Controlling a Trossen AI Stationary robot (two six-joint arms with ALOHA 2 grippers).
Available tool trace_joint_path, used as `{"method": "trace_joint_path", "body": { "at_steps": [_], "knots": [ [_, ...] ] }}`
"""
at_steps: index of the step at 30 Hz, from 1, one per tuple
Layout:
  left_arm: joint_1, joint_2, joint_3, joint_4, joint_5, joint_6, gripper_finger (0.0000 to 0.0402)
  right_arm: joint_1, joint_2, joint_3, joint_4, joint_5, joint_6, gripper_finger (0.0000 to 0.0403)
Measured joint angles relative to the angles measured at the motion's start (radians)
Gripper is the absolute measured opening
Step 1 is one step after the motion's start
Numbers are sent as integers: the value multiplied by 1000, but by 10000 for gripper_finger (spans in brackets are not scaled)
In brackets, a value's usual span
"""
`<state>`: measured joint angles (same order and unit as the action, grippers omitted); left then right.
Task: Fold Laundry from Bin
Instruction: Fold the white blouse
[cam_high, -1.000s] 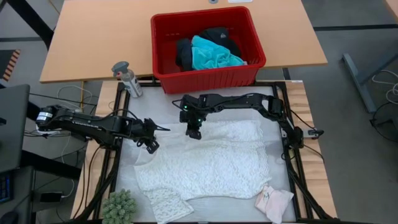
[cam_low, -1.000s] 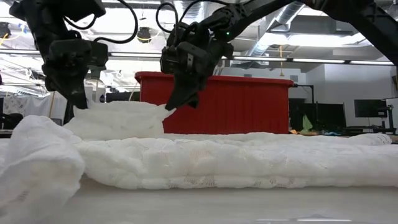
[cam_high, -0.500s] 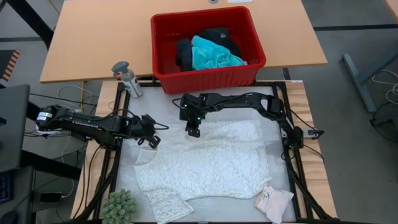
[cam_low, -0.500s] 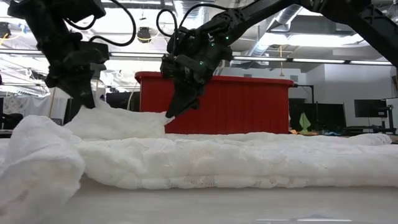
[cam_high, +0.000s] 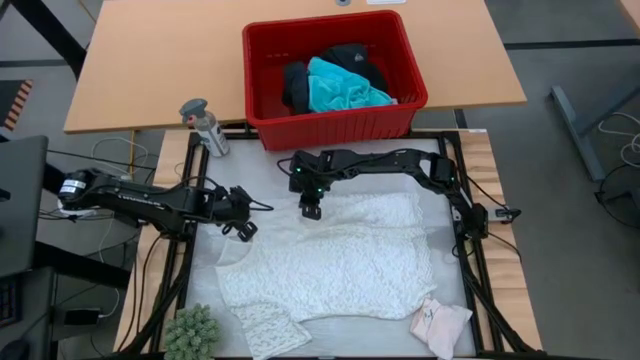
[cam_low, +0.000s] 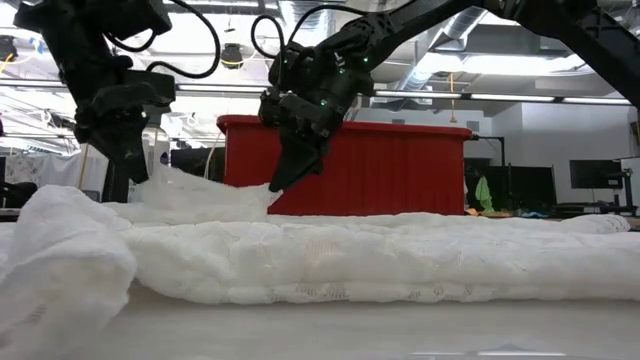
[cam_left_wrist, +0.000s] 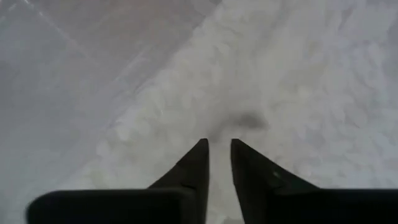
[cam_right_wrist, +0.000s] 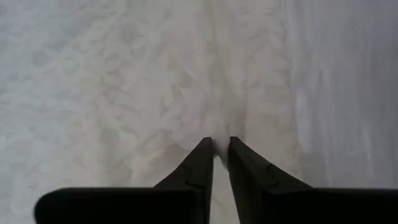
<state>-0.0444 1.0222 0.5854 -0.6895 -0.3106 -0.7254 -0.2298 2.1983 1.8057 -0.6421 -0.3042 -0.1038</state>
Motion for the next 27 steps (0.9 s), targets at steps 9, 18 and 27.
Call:
{"method": "trace_joint_path", "body": {
  "at_steps": [9,18,27],
  "knots": [
    [0,76,0,-16,54,-46,151,0,0,0,-3,40,1,152],
    [-65,91,1,184,-136,85,142,-3,0,0,10,71,1,183],
    [-82,91,-162,392,-144,79,101,0,0,0,9,71,-21,171]
  ]
}}
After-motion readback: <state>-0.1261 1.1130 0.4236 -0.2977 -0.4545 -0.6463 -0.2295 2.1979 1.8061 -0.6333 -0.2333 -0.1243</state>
